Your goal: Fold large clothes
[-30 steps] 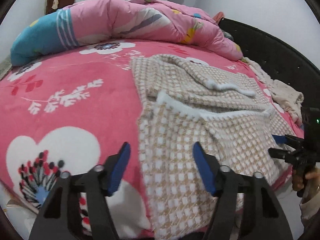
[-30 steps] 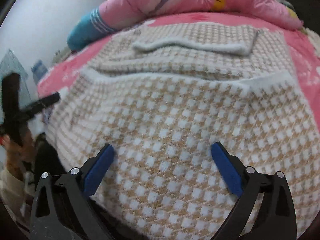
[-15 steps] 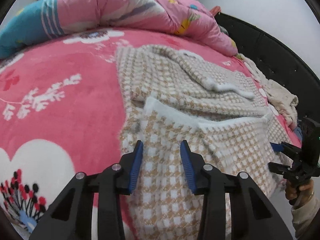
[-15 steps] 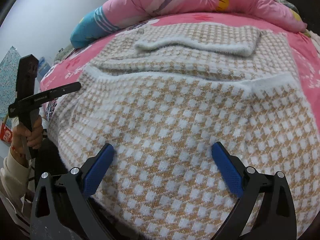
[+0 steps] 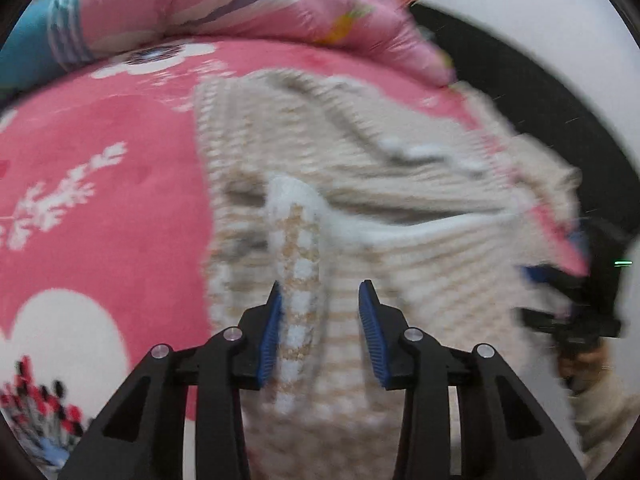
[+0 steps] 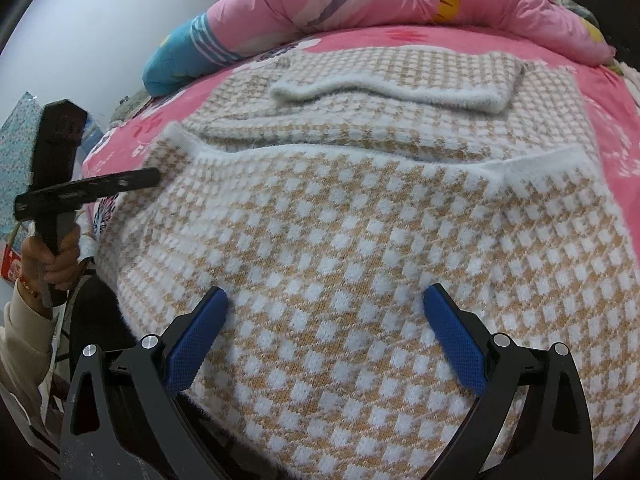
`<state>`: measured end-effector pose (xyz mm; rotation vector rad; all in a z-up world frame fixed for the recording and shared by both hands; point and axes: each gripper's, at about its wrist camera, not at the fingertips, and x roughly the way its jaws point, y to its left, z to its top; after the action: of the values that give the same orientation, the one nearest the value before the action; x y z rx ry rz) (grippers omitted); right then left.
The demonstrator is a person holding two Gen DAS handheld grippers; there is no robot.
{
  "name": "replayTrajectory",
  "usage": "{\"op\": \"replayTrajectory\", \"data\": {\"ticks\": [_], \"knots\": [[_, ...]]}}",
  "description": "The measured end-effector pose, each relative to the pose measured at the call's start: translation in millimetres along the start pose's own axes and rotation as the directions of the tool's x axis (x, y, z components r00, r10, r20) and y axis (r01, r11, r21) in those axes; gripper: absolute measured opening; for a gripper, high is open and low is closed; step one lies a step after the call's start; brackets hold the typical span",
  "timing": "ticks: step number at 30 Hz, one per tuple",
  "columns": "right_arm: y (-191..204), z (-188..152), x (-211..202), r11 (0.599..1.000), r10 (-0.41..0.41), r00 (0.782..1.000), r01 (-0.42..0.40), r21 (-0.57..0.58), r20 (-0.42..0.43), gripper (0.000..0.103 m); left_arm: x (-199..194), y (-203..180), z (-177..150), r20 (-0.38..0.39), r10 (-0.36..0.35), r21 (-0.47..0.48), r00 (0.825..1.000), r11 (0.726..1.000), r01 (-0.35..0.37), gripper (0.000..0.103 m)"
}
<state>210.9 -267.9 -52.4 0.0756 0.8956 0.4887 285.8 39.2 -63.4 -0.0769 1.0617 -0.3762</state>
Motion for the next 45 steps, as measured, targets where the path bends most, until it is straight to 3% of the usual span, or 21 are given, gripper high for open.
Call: {"op": "replayTrajectory", "data": {"ticks": [3, 6, 10, 13, 18, 20, 24, 29, 36, 45], "knots": [[1, -1, -1, 1.000, 0.002, 1.000, -0.002, 0.000, 0.001, 0.094, 11, 4, 5, -0.011, 0.032, -0.036, 0.999, 0.999, -0.032, 0.036], [-3, 2, -10, 1.000, 0.003, 1.000, -0.003, 0.004, -0.002, 0.094, 12, -9, 6, -0.004, 0.123, 0.031, 0.992, 0.992, -0.123, 0.036], [-23, 6, -50, 0.998, -0.063, 0.994, 0.061, 0.025, 0.090, 0.092, 12, -35, -2, 0.033, 0.272, 0.176, 0.962, 0.946, -0.273, 0.035], [-54, 14, -76, 0.987, -0.143, 0.979, 0.131, 0.089, 0.145, 0.086, 14, -40, -6, 0.052, 0.323, 0.221, 0.945, 0.919, -0.326, 0.035], [-93, 33, -79, 0.970, -0.215, 0.964, 0.193, 0.148, 0.155, 0.076, 16, -44, -6, 0.057, 0.346, 0.223, 0.936, 0.910, -0.350, 0.034], [-110, 41, -73, 0.969, -0.200, 0.969, 0.174, 0.176, 0.145, 0.074, 17, -44, -6, 0.059, 0.350, 0.228, 0.935, 0.907, -0.354, 0.034], [-133, 50, -50, 0.969, -0.122, 0.990, 0.104, 0.225, 0.067, 0.061, 17, -44, -6, 0.058, 0.352, 0.230, 0.934, 0.906, -0.356, 0.034], [-127, 40, -52, 0.975, -0.050, 0.998, 0.043, 0.220, 0.027, 0.049, 19, -45, -7, 0.065, 0.356, 0.222, 0.932, 0.905, -0.362, 0.034], [-112, 16, -72, 0.985, -0.049, 0.999, 0.052, 0.163, -0.022, 0.047, 19, -47, -7, 0.065, 0.371, 0.232, 0.927, 0.897, -0.375, 0.034], [-130, 36, -42, 0.981, -0.065, 0.996, 0.074, 0.182, -0.057, 0.034, 19, -53, -8, 0.073, 0.403, 0.241, 0.912, 0.881, -0.408, 0.034]]}}
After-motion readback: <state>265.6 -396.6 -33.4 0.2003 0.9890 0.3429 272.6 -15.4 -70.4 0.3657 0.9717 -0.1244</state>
